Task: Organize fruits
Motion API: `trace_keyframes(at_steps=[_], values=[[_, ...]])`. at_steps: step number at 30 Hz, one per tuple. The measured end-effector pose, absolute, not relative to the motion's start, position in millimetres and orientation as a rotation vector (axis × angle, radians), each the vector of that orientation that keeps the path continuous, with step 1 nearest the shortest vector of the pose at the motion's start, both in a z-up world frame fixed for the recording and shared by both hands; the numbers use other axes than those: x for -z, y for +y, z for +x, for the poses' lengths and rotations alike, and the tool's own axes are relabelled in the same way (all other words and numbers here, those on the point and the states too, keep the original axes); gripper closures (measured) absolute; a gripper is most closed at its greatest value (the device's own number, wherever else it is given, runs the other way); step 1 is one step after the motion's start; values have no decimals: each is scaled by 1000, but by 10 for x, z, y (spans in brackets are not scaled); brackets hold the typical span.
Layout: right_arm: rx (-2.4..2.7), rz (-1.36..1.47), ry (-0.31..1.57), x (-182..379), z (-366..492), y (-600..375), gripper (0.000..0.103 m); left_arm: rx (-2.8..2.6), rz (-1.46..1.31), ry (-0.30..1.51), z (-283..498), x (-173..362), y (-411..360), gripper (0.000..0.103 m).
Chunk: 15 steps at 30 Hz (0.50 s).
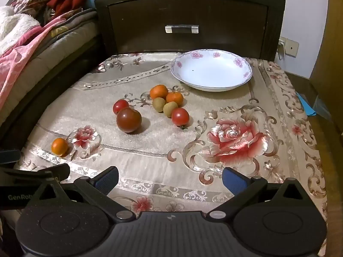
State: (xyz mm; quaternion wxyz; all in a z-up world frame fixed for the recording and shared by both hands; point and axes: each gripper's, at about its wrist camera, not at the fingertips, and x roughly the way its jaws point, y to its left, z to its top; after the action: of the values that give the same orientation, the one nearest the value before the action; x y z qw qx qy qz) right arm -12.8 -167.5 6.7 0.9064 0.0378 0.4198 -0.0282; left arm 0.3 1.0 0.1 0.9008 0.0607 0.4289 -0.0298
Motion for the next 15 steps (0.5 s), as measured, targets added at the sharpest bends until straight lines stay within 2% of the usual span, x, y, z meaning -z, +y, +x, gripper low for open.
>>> trace_keyframes(at_steps=[15], values=[[51,79,884,-2,-117,-1684,7,73,136,908,26,112,-31,0]])
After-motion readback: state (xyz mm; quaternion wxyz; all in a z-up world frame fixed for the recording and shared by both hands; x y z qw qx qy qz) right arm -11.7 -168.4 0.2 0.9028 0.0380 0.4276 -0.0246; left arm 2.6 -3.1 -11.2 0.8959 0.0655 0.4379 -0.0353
